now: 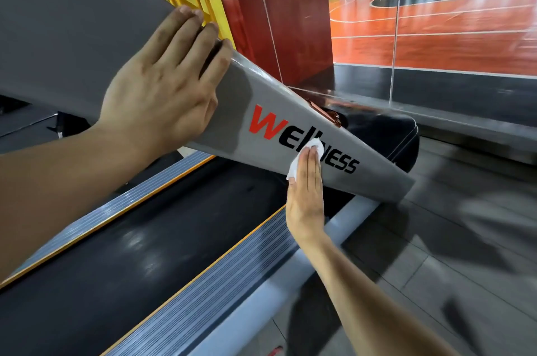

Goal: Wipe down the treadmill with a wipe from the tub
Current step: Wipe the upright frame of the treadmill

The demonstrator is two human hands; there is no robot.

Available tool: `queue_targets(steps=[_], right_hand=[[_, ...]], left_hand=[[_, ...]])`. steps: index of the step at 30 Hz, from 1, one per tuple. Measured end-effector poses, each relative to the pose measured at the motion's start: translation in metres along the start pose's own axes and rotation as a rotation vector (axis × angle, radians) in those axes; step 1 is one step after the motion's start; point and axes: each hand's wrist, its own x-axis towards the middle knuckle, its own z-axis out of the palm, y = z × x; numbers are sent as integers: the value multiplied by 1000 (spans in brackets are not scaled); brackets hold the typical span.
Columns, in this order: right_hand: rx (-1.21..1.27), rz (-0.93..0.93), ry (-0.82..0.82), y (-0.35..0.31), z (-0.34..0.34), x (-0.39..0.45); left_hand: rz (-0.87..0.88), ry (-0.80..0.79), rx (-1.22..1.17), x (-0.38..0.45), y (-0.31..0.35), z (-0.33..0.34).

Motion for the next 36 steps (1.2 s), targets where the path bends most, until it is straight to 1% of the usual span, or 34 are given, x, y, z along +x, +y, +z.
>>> queue_targets(steps=[2,3,4,5,7,8,9,10,11,13,14,16,17,18,21,22,23,24,25,26,30,32,34,36], right_hand=[[118,92,28,-13,-4,-2],[185,109,38,-26,-6,2],[239,79,42,-40,-9,7],[270,0,40,-55,-16,17],[267,-222,32,-78,-32,44],[250,-294,40,-85,-41,60],[235,-324,57,-88,-49,75],[221,-304,75,-85,-55,89],[194,-240,85,-76,-59,101],[96,-67,56,-45,-64,116],[53,-24,22,-31,-66,118],[-9,-63,-30,-12,-70,122],[-13,-81,-46,-8,-72,125],[10,-60,-41,-3,-74,128],[124,100,90,16,-78,130],[140,134,80,20,-78,127],[158,154,16,23,-77,122],[177,171,-66,23,-74,117],[195,177,-113,19,-73,113],[215,167,-116,13,-71,113],[320,-18,-67,-26,-70,127],[335,-41,-60,-31,-68,126],[307,11,-25,-16,-66,117],[271,158,26,6,-64,104]], left_hand=[[5,2,-3,1,0,0],[3,2,-3,0,0,0],[0,2,1,0,0,0],[-1,3,7,0,0,0],[2,-6,7,1,1,-1],[4,-9,0,1,1,-2],[0,-7,-7,1,0,-2],[-10,0,-14,1,1,-3],[-23,5,-20,2,3,-3],[-15,-3,-33,7,13,-1],[18,-18,-44,10,20,2],[83,-44,-66,17,37,11],[90,-50,-74,20,43,14],[86,-49,-79,22,46,17],[84,-41,-50,20,46,23],[90,-42,-24,18,47,24],[96,-46,-5,18,47,24],[99,-53,5,18,48,24],[95,-61,6,18,50,24],[83,-63,9,19,51,24],[60,-52,-12,19,53,24],[57,-49,-19,20,52,23],[56,-58,-7,20,52,22],[54,-61,-8,20,53,22]])
